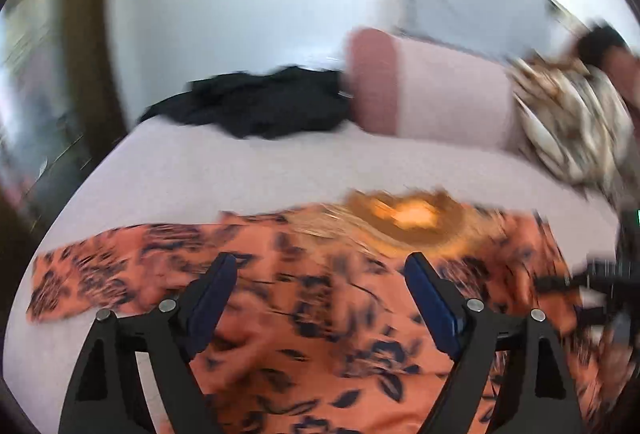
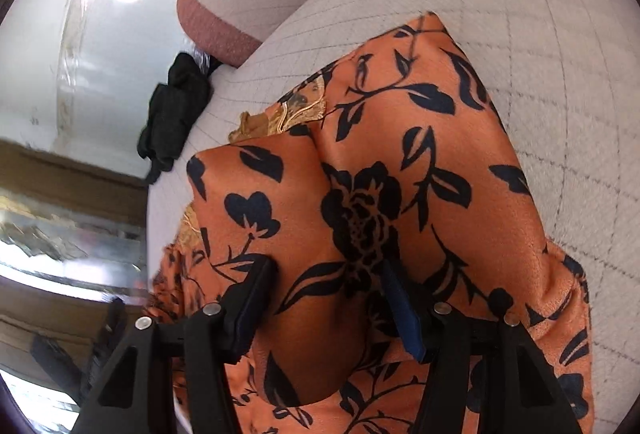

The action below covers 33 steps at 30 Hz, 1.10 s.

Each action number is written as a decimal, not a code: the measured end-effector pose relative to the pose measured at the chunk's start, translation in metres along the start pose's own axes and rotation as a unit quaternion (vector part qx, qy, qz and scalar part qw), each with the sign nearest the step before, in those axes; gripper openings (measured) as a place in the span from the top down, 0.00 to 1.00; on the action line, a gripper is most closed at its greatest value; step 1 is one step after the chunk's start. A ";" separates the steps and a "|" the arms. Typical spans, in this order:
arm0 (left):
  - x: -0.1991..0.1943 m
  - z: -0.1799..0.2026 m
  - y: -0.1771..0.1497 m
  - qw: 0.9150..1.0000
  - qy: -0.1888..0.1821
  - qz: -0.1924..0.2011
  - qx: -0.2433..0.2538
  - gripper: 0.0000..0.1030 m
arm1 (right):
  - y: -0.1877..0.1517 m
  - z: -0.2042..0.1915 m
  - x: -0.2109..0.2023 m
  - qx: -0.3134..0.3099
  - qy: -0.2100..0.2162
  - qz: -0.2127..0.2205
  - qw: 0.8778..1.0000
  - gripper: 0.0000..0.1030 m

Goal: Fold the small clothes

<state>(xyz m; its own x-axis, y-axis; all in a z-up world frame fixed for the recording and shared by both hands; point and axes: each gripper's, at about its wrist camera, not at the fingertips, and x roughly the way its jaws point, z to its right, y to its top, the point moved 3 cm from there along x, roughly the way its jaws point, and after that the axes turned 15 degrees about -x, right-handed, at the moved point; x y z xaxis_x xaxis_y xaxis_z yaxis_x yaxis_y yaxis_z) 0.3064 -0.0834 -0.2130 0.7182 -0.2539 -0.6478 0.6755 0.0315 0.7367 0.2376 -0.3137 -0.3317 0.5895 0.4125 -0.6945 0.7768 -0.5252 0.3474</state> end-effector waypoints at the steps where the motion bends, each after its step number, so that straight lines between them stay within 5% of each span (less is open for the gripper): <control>1: 0.009 0.008 -0.006 1.000 0.003 -0.016 0.020 0.16 | 0.000 0.004 -0.001 0.011 0.011 0.001 1.000 0.41; 4: 0.043 0.004 -0.023 0.996 0.018 -0.090 0.012 0.16 | 0.000 0.007 -0.005 0.024 0.025 0.001 0.999 0.41; 7: 0.060 -0.014 -0.029 0.986 -0.028 -0.148 -0.067 0.17 | 0.001 0.002 -0.005 0.017 0.020 0.000 1.000 0.41; 9: 0.057 -0.015 -0.025 0.984 -0.053 -0.147 -0.084 0.28 | 0.001 0.001 -0.006 0.012 0.016 -0.001 1.000 0.41; 11: 0.058 -0.011 -0.024 0.980 -0.082 -0.161 -0.087 0.66 | 0.002 0.000 -0.003 0.013 0.015 -0.002 1.000 0.41; 18: 0.060 -0.005 -0.030 0.986 -0.056 -0.147 -0.049 0.70 | 0.002 -0.001 -0.001 0.013 0.014 -0.001 1.000 0.40; 20: 0.066 -0.007 -0.030 0.983 -0.059 -0.164 -0.057 0.52 | 0.003 -0.002 0.000 0.011 0.013 0.000 1.000 0.40; 22: 0.065 -0.006 -0.031 0.985 -0.061 -0.156 -0.052 0.52 | 0.003 -0.002 0.000 0.010 0.012 0.001 1.000 0.40; 24: 0.063 -0.005 -0.031 0.985 -0.064 -0.150 -0.048 0.64 | 0.003 -0.002 0.000 0.010 0.012 0.001 1.000 0.40; 26: 0.062 -0.012 -0.029 0.988 -0.043 -0.139 -0.050 0.93 | 0.004 -0.002 0.000 0.011 0.013 0.001 1.000 0.40; 30: 0.063 -0.031 -0.024 0.982 -0.061 -0.146 -0.105 0.94 | 0.004 -0.001 0.001 0.011 0.014 0.002 1.000 0.40; 33: 0.055 -0.040 -0.017 0.985 -0.047 -0.122 -0.115 0.95 | 0.005 0.001 0.001 0.016 0.021 0.001 1.000 0.40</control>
<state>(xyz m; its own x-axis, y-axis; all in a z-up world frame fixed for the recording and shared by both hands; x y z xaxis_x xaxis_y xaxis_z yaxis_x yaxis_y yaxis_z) 0.3410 -0.0588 -0.2687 0.5191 -0.3691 -0.7709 0.8535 0.1746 0.4910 0.2415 -0.3170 -0.3313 0.6001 0.4418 -0.6668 0.7685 -0.5498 0.3273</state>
